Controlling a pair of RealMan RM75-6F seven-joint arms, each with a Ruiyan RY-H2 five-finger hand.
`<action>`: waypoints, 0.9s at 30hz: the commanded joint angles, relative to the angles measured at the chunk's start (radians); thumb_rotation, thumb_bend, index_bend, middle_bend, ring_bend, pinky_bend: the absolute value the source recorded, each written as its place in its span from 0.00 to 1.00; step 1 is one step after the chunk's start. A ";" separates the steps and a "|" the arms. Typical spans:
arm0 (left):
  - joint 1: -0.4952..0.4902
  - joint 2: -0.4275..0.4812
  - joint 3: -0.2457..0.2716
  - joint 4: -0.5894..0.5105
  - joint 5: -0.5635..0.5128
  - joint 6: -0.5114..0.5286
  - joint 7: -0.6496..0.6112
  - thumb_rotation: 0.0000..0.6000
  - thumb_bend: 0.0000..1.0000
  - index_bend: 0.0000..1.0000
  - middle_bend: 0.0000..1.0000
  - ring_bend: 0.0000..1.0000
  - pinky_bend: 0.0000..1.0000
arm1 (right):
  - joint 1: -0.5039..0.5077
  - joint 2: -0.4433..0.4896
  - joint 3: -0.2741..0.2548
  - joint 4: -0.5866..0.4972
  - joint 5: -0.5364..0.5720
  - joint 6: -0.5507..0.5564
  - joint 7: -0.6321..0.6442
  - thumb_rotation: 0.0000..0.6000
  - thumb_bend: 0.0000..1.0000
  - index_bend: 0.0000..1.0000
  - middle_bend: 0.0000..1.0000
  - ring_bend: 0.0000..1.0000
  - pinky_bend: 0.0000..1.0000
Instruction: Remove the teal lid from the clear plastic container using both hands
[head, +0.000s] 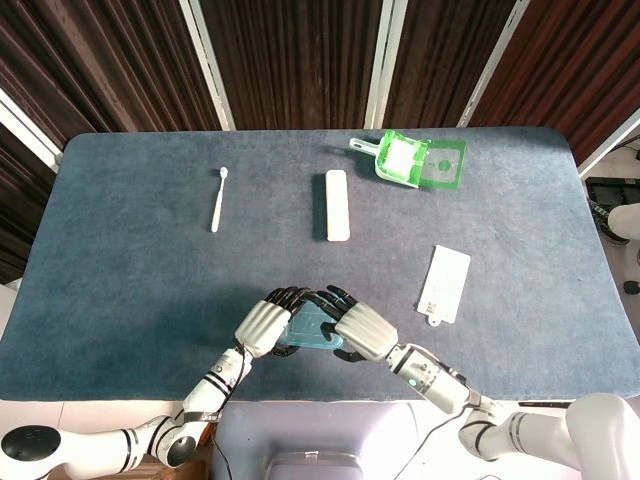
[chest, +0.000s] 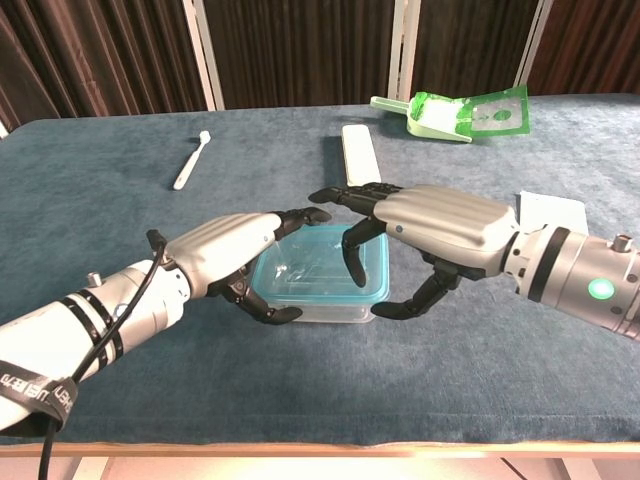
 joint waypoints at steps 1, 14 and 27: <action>0.001 -0.002 0.001 0.003 0.001 0.001 0.000 1.00 0.28 0.00 0.68 0.48 0.50 | 0.000 0.003 0.000 -0.005 0.002 0.003 0.001 1.00 0.40 0.67 0.08 0.00 0.00; 0.002 -0.018 0.007 0.021 0.010 0.005 0.004 1.00 0.29 0.00 0.68 0.48 0.51 | 0.002 0.011 0.000 -0.013 0.010 0.011 0.002 1.00 0.40 0.66 0.08 0.00 0.00; 0.004 -0.011 0.011 0.015 0.015 0.002 0.006 1.00 0.29 0.00 0.69 0.49 0.51 | 0.012 0.004 0.008 -0.010 0.019 0.010 -0.008 1.00 0.40 0.66 0.08 0.00 0.00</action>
